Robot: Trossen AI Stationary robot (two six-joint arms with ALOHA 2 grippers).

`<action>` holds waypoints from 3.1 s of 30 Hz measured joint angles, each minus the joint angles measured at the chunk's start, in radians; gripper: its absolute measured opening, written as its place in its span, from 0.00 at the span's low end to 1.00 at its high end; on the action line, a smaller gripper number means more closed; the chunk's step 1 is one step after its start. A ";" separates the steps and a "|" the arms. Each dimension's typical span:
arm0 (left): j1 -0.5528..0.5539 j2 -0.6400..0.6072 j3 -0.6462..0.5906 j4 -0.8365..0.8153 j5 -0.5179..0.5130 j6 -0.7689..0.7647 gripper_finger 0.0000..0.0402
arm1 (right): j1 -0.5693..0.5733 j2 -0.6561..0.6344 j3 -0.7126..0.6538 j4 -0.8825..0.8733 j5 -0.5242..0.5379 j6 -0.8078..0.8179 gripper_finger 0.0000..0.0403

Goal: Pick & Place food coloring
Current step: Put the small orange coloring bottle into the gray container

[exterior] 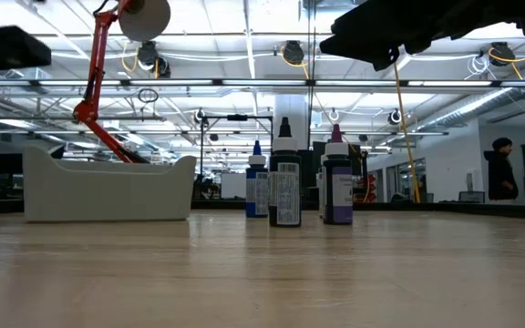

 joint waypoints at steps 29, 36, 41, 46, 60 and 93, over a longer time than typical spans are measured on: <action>0.010 0.098 -0.045 0.033 0.028 -0.024 0.41 | 0.000 0.000 0.000 -0.001 -0.003 0.008 0.49; 0.009 0.098 -0.066 0.066 0.034 -0.009 0.41 | 0.000 0.000 0.000 0.000 -0.003 0.008 0.49; 0.010 0.098 -0.066 0.068 0.028 -0.007 0.41 | 0.000 0.000 0.000 -0.001 -0.003 0.008 0.49; 0.009 0.098 -0.066 0.068 0.028 -0.006 0.41 | 0.000 0.000 0.000 0.000 -0.003 0.008 0.49; 0.035 0.097 -0.058 0.100 0.029 0.094 0.13 | 0.000 0.000 0.000 0.000 -0.003 0.008 0.49; 0.863 -0.100 -0.011 -0.090 -0.024 0.756 0.13 | 0.000 0.000 0.000 -0.053 -0.002 0.021 0.49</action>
